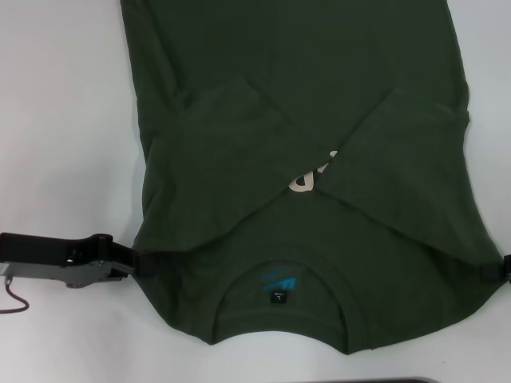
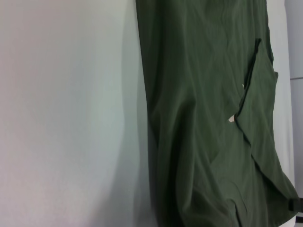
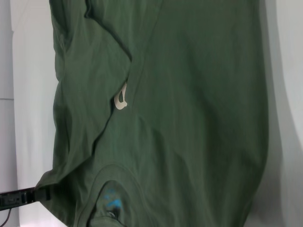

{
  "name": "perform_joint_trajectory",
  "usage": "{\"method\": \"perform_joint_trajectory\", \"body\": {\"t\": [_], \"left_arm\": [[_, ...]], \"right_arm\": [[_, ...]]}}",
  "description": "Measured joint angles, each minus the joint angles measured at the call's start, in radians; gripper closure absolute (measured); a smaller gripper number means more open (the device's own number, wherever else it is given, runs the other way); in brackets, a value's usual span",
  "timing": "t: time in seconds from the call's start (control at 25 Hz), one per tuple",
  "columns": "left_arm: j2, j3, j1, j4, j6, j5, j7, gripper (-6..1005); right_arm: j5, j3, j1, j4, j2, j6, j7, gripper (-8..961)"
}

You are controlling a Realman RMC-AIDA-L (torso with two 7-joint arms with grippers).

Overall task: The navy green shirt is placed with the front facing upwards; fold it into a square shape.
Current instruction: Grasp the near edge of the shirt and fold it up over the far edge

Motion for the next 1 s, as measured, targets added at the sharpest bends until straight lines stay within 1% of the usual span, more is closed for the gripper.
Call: {"method": "perform_joint_trajectory", "body": {"t": [0.16, 0.24, 0.32, 0.36, 0.4, 0.56, 0.68, 0.76, 1.0], "left_arm": [[0.008, 0.002, 0.000, -0.002, 0.020, 0.001, 0.000, 969], [0.018, 0.007, 0.000, -0.005, 0.042, 0.005, 0.002, 969], [0.027, 0.013, -0.003, -0.005, 0.062, 0.015, 0.004, 970], [0.027, 0.013, -0.003, -0.005, 0.062, 0.015, 0.004, 970], [0.035, 0.018, -0.008, -0.005, 0.088, 0.041, 0.005, 970], [0.038, 0.019, -0.011, -0.006, 0.110, 0.092, 0.005, 970], [0.037, 0.020, -0.012, -0.008, 0.125, 0.134, 0.005, 970], [0.037, 0.020, -0.012, -0.008, 0.128, 0.140, 0.005, 970], [0.037, 0.020, -0.012, -0.016, 0.149, 0.173, 0.003, 970]], "right_arm": [[-0.015, -0.011, 0.000, -0.006, -0.005, -0.021, -0.001, 863], [-0.045, -0.014, 0.002, -0.024, -0.004, -0.040, 0.000, 902], [-0.076, -0.014, 0.004, -0.058, 0.002, -0.067, 0.003, 903], [-0.088, -0.013, 0.004, -0.073, 0.005, -0.080, 0.005, 903], [-0.096, -0.013, 0.003, -0.089, 0.007, -0.091, 0.008, 903], [-0.122, -0.015, -0.001, -0.136, 0.017, -0.129, 0.023, 902], [-0.156, -0.016, 0.001, -0.145, 0.020, -0.138, 0.024, 902], [-0.168, -0.017, 0.004, -0.145, 0.023, -0.139, 0.024, 902], [-0.172, -0.032, 0.010, -0.146, 0.026, -0.149, 0.021, 902]]}}
